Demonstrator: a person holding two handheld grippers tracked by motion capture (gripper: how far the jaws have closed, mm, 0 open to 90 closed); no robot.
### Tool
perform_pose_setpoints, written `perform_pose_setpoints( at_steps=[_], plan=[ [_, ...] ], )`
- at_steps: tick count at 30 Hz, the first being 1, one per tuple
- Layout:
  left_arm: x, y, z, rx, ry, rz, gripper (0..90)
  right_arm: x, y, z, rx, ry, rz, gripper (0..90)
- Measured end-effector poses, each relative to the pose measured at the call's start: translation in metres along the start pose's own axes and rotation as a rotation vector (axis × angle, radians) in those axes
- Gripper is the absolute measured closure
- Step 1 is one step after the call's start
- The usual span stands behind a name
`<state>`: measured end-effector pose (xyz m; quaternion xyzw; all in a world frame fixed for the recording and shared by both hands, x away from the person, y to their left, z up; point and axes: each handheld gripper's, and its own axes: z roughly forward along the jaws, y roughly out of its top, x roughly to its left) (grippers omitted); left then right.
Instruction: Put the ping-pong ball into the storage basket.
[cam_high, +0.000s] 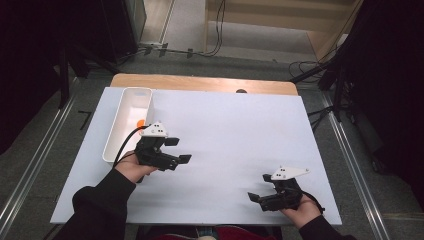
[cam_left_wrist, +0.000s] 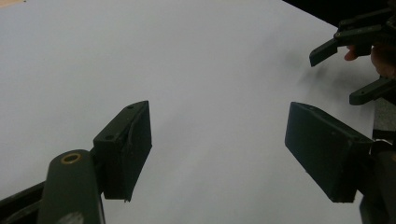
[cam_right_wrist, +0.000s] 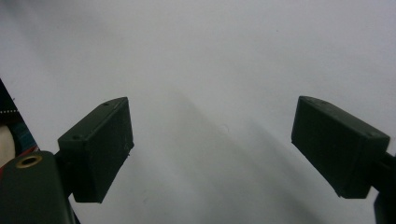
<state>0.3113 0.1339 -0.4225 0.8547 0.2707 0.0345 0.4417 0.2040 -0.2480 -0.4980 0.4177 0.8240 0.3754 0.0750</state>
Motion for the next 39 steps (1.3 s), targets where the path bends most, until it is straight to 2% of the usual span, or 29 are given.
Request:
perform_pose_setpoints(
  at_steps=[15, 24, 27, 34, 39],
  plan=[
    [-0.007, -0.016, -0.001, -0.009, 0.006, 0.028, 23.2, 0.001, 0.000, 0.001, 0.007, 0.004, 0.004, 11.5],
    [-0.010, -0.025, 0.000, 0.023, 0.004, 0.059, 23.2, 0.001, 0.000, 0.001, 0.009, 0.003, 0.001, 11.5],
    [-0.010, -0.027, 0.000, 0.022, -0.011, 0.058, 23.2, 0.001, -0.001, 0.001, 0.014, 0.001, 0.000, 11.5],
    [-0.010, -0.039, 0.002, 0.030, -0.011, 0.056, 23.2, 0.001, -0.001, 0.001, 0.014, -0.002, -0.003, 11.5],
    [-0.011, -0.048, 0.000, 0.052, -0.010, 0.082, 23.2, 0.002, -0.001, 0.001, 0.020, 0.001, -0.005, 11.5]
  ],
)
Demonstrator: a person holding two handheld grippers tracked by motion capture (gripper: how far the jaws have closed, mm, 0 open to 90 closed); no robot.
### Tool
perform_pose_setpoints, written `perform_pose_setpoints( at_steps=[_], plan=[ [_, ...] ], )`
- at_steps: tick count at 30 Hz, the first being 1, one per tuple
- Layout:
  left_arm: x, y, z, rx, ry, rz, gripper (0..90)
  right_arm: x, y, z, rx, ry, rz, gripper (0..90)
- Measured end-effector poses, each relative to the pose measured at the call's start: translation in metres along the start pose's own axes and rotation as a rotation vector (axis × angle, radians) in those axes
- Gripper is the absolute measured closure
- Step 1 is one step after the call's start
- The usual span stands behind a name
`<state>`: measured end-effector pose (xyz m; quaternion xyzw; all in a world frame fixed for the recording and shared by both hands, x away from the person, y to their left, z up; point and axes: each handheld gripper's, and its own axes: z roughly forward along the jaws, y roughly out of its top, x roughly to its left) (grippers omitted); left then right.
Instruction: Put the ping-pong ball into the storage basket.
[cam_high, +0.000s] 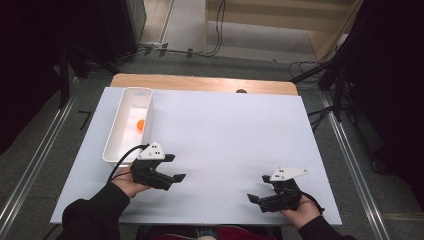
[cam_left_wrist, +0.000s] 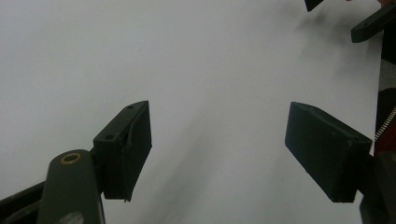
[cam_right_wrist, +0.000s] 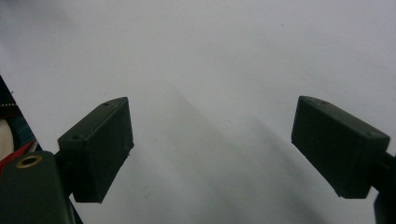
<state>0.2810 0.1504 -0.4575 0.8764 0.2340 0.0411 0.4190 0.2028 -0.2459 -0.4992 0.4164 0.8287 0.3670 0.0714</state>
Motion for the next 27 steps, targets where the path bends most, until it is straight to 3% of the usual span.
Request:
perform_pose_setpoints(
  at_steps=[11, 27],
  plan=[
    [-0.001, -0.014, -0.004, 0.021, -0.013, 0.009, 23.2, 0.000, 0.000, 0.000, -0.003, -0.003, -0.002, 11.5],
    [0.000, -0.026, -0.008, 0.039, -0.006, -0.009, 21.3, -0.002, 0.000, -0.002, -0.020, -0.003, 0.009, 11.5]
  ],
)
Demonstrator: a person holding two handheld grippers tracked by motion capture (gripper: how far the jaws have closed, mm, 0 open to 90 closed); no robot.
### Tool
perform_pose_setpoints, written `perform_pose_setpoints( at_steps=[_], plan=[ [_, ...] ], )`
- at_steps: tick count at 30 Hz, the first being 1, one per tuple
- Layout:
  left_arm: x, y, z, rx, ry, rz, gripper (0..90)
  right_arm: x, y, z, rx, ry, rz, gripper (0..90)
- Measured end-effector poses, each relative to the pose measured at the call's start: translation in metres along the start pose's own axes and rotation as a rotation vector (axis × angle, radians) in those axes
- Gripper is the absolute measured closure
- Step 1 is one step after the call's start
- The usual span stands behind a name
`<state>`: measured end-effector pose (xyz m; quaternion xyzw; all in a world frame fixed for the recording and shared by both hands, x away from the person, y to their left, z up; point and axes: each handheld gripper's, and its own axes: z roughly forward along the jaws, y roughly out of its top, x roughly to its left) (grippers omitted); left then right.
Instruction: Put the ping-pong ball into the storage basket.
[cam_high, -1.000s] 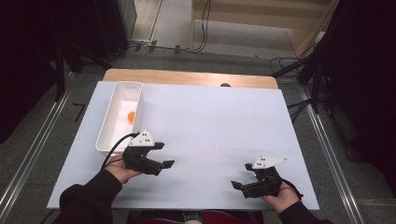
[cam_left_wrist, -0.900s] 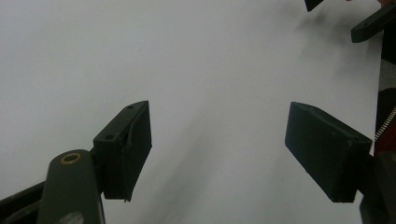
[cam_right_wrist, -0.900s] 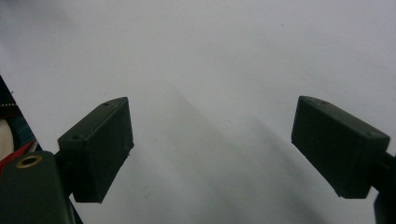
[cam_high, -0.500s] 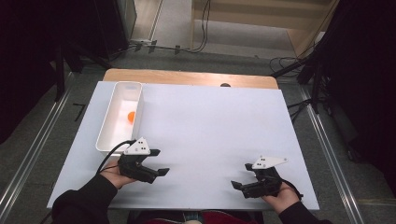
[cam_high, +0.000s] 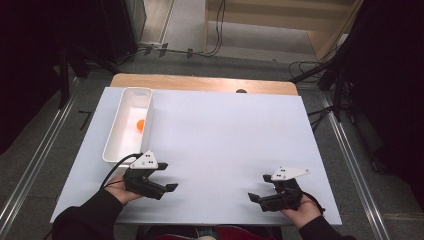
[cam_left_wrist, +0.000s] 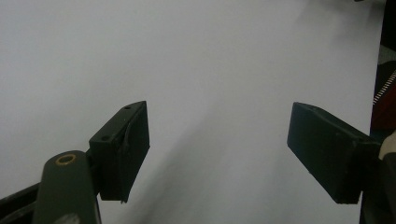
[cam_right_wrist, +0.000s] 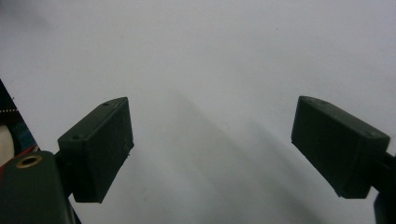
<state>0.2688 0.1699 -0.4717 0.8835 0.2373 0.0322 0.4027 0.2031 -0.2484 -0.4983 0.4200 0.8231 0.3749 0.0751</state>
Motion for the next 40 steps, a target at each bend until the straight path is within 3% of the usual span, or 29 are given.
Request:
perform_pose_setpoints(
  at_steps=[19, 40],
  plan=[
    [0.003, -0.014, -0.009, 0.022, 0.011, -0.022, 21.3, -0.001, 0.000, 0.000, -0.001, 0.006, 0.003, 11.5],
    [0.003, -0.021, -0.009, 0.056, 0.005, 0.003, 21.3, 0.000, -0.001, 0.001, 0.013, 0.005, -0.003, 11.5]
  ],
)
